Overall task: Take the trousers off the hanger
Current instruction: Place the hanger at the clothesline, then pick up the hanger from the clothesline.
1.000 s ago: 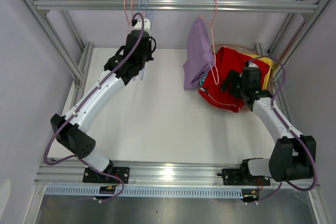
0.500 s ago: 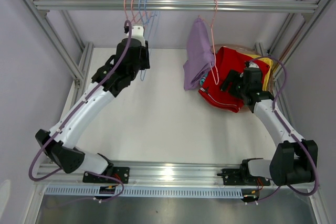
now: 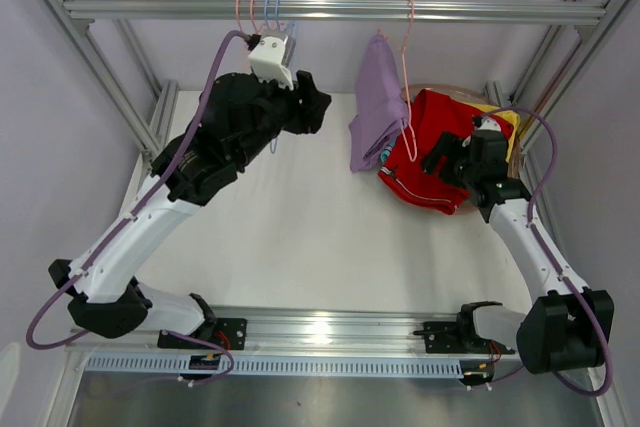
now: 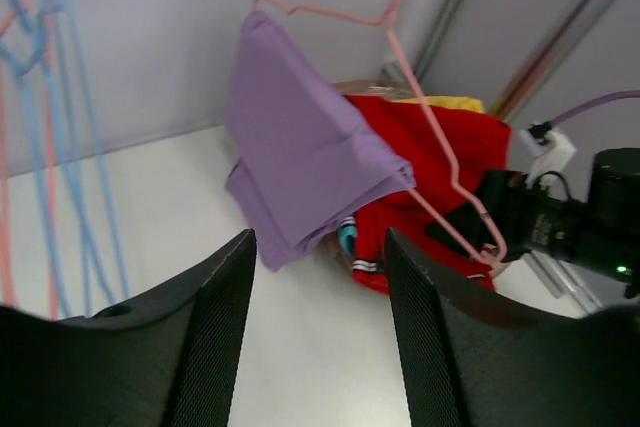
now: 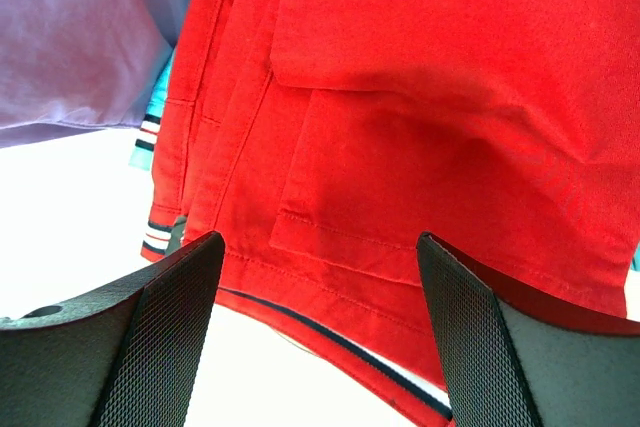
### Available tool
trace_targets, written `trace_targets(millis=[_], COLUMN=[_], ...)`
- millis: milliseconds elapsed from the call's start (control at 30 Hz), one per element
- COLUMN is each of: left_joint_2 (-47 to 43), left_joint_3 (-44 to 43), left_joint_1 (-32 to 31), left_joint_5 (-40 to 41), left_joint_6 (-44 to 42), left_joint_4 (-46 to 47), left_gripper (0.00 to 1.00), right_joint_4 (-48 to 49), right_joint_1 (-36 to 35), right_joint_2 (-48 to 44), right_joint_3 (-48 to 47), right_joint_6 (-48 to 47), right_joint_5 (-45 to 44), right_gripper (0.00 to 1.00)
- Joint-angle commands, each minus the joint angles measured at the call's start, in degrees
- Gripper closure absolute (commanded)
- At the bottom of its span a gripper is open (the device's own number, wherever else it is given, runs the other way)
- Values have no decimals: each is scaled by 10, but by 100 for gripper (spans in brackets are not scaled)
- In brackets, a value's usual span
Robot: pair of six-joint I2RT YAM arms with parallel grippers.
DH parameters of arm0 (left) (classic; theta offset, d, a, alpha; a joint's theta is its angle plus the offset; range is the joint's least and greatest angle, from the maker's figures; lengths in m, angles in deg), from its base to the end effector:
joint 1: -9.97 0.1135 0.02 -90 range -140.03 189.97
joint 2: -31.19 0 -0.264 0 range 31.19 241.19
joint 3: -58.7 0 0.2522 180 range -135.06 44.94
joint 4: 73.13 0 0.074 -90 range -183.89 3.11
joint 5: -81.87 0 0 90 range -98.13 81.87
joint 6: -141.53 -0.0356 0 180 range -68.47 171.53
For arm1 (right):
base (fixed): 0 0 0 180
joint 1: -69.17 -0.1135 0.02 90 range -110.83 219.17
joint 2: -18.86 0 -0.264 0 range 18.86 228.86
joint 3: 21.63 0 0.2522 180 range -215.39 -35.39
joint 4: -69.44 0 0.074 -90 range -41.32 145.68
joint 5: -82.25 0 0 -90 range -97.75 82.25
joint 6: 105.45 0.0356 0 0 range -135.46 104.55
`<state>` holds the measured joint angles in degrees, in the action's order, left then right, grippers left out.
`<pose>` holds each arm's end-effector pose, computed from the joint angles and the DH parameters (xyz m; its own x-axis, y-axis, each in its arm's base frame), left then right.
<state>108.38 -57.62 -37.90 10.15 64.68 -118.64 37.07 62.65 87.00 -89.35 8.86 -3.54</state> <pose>0.1855 -0.1885 0.5181 -0.1852 -0.1173 -0.9757 0.4652 0.8641 -0.1922 0.2639 0.0328 0.2974 -0.5622 0.3490 -0.7498 0.0624 0.9219 0.3823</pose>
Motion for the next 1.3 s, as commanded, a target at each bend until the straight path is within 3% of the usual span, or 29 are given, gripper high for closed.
trace_targets(millis=[0, 233, 633, 900, 1133, 1267], left_joint_2=[45, 139, 258, 382, 398, 369], left_joint_3=[-25, -43, -98, -280, -278, -230], left_joint_1=[-5, -5, -6, -6, -4, -6], left_joint_5=[-105, -228, -290, -262, -200, -196], left_joint_6=[7, 14, 14, -4, -21, -41], left_joint_4=[67, 185, 272, 187, 167, 207], left_gripper=[39, 28, 17, 13, 12, 11], right_joint_4=[1, 31, 56, 51, 58, 68], right_joint_1=[0, 2, 17, 26, 26, 26], right_joint_2=[-26, -24, 5, -1, -15, 1], right_joint_3=[6, 39, 72, 74, 79, 84], right_joint_6=[-2, 12, 10, 8, 9, 13], right_joint_5=[18, 73, 91, 96, 92, 98], right_gripper=[17, 17, 17, 17, 17, 17])
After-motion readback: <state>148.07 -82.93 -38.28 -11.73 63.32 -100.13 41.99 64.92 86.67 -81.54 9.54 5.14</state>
